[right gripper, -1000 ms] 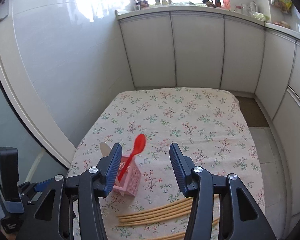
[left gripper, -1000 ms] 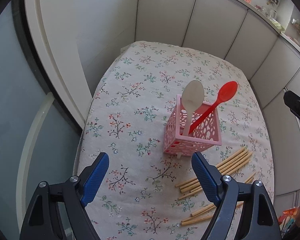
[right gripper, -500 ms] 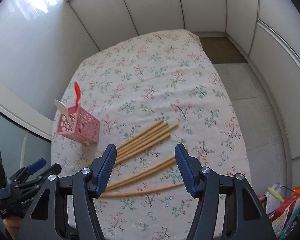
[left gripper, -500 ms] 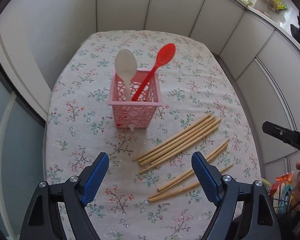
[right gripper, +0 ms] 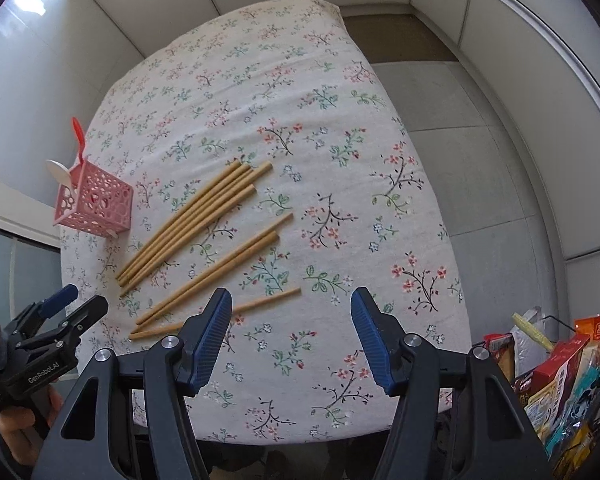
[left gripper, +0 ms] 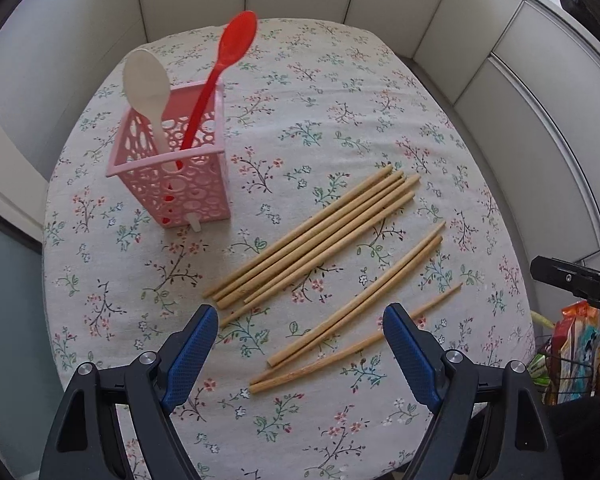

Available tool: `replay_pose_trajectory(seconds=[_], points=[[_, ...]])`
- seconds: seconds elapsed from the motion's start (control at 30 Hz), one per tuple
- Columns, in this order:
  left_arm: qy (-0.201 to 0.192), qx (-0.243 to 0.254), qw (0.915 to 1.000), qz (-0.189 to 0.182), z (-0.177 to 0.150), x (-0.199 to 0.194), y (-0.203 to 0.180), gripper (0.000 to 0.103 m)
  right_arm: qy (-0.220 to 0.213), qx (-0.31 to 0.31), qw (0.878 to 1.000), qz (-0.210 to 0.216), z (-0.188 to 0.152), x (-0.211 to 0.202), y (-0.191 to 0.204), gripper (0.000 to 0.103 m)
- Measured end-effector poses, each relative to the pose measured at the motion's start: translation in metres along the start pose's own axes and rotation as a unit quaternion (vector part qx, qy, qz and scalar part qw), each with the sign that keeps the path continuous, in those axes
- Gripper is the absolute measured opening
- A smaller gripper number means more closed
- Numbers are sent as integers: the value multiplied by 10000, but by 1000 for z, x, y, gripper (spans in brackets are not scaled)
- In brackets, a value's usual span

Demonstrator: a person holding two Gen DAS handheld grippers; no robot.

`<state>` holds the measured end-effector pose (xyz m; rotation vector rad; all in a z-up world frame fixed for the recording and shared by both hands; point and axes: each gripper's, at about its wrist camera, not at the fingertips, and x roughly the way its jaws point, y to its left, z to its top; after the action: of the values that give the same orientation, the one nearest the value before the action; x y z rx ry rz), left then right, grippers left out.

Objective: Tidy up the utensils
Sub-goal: 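Grasp wooden chopsticks with the left tool while the right tool reaches toward the chopsticks, then grasp a chopstick with the right tool while the left tool lifts its chopstick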

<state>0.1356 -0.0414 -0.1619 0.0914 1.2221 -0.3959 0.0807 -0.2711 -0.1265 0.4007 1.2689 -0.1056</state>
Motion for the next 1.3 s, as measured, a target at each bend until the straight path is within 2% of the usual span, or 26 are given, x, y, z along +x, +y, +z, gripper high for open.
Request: replay_pose_trajectory(seconds=[0.13, 0.2, 0.27, 0.3, 0.37, 0.4, 0.63, 0.87, 0.97, 1.1, 1.3], points=[[-61, 324, 9994, 145, 4, 15, -17, 84, 129, 17, 9999, -64, -1, 8, -9, 65], [-168, 523, 9984, 166, 10, 21, -25, 74, 198, 56, 9998, -44, 0, 14, -14, 65], [-329, 706, 9969, 143, 18, 26, -33, 57, 270, 152, 9995, 11, 3, 20, -19, 65], [-404, 768, 9961, 144, 23, 29, -35, 53, 315, 229, 9992, 56, 5, 24, -23, 65], [-460, 808, 9954, 227, 33, 38, -39, 27, 414, 405, 9982, 158, 9, 32, -30, 65], [-456, 815, 9954, 222, 39, 45, -40, 25, 452, 488, 9976, 214, 11, 36, -33, 65], [-322, 933, 9949, 230, 72, 83, -52, 24, 594, 801, 9944, 341, 25, 55, -46, 65], [-112, 892, 9957, 242, 90, 113, -50, 24, 703, 767, 9940, 335, 36, 67, -49, 65], [4, 900, 9957, 238, 92, 122, -52, 23, 739, 729, 9941, 319, 38, 71, -50, 65], [-62, 1017, 9941, 374, 92, 124, -57, 23, 775, 698, 9941, 303, 40, 74, -52, 65], [115, 866, 9951, 454, 87, 119, -53, 16, 840, 659, 9936, 364, 39, 75, -50, 65]])
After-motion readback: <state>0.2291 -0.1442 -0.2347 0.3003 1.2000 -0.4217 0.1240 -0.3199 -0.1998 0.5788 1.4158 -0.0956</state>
